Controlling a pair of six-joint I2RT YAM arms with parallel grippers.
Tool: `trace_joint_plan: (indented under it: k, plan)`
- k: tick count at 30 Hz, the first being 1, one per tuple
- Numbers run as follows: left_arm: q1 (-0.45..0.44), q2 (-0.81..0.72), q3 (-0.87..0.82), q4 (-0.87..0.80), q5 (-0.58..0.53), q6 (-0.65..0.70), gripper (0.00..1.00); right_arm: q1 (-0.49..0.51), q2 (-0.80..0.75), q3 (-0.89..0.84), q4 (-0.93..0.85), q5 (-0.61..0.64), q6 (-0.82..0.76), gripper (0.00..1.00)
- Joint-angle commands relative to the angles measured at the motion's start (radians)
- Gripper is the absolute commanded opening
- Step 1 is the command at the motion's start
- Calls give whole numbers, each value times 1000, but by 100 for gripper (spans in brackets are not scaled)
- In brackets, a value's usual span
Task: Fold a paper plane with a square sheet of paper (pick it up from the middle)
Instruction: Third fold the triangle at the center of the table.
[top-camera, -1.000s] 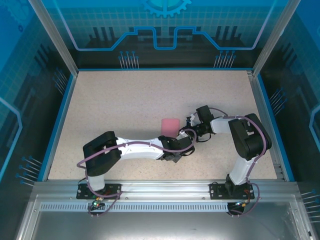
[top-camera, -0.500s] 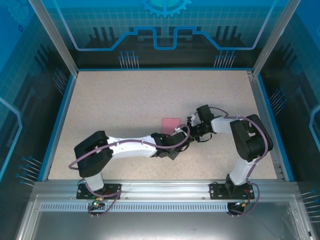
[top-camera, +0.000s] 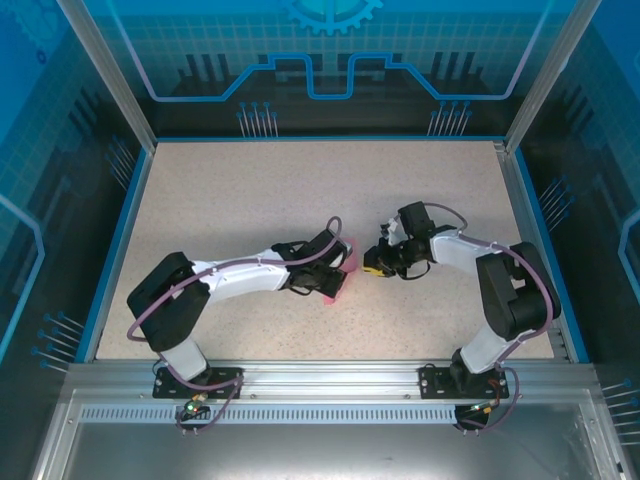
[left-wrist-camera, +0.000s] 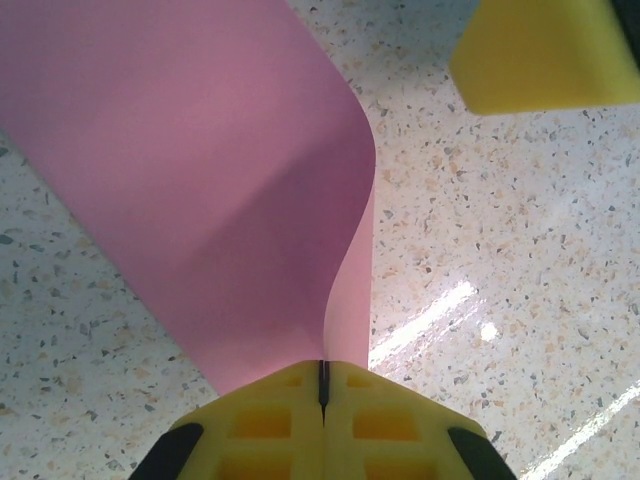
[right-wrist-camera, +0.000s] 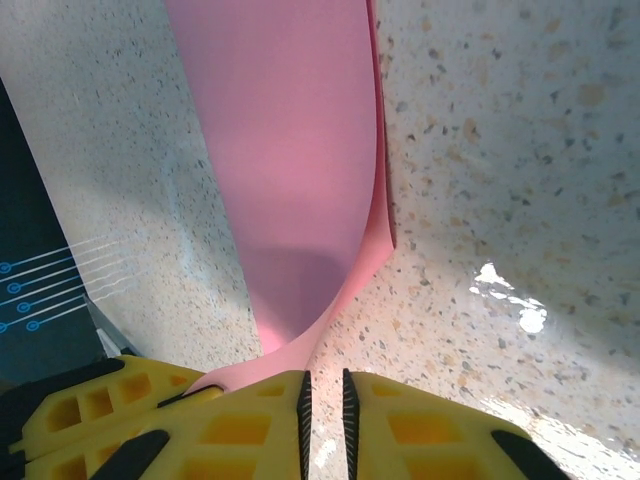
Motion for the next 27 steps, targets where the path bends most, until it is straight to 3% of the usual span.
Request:
trace_joint_plan:
  k: [1, 20, 27]
  plan:
    - [20, -6, -12, 30, 81, 19, 2, 13, 8, 68, -40, 20, -32, 17]
    - [92, 46, 11, 23, 139, 64, 4, 89, 358, 431, -220, 123, -163, 11]
    - [109, 59, 17, 20, 139, 72, 5, 98, 429, 478, -268, 179, -185, 9]
